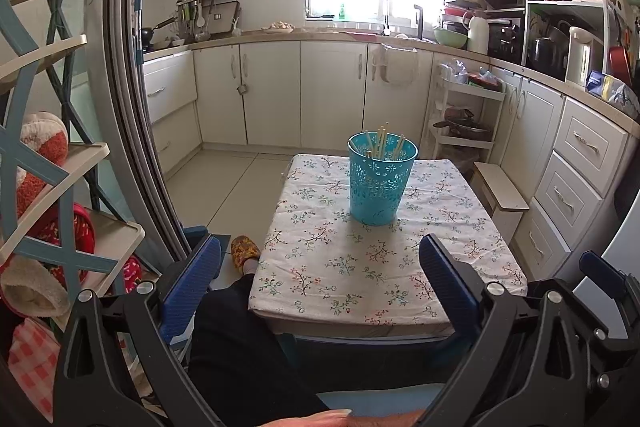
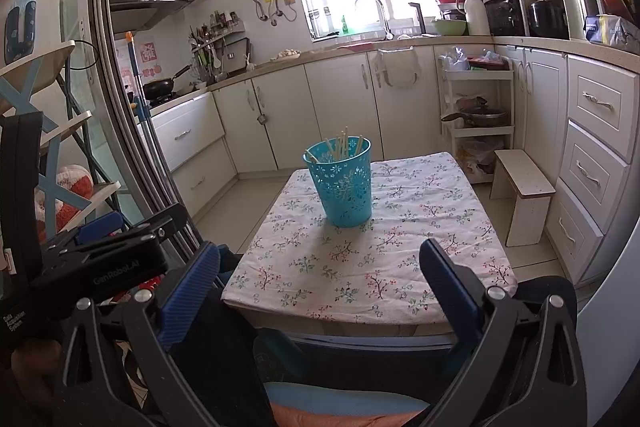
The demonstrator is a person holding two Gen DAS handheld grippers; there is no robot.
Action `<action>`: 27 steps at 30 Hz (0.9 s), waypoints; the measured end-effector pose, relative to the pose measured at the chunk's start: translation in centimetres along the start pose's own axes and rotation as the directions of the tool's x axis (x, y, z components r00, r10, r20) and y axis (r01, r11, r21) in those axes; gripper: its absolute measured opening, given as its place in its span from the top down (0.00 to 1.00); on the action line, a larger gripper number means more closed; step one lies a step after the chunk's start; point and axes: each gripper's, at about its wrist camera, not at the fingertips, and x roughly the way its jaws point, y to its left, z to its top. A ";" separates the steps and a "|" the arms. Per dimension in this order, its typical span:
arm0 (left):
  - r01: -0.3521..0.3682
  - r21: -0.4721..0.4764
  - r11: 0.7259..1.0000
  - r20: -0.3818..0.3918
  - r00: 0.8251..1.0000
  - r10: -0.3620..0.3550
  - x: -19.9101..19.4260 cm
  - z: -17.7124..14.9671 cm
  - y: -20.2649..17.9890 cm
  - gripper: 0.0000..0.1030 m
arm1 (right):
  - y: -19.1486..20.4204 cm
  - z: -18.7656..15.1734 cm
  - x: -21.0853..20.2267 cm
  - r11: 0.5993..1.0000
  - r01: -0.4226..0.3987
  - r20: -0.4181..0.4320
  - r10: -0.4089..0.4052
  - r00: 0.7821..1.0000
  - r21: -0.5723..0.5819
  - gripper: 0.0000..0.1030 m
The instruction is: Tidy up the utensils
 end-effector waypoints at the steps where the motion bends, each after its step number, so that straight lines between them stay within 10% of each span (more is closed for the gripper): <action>1: 0.000 0.000 1.000 0.000 1.000 0.000 0.0 0.0 0.0 0.07 | 0.0 0.0 0.0 1.000 0.000 -0.001 0.000 1.000 0.000 0.07; 27: -0.002 0.001 1.000 0.000 1.000 0.002 0.0 0.0 -0.2 0.07 | 0.2 -0.1 0.0 1.000 0.001 -0.005 -0.001 1.000 0.000 0.07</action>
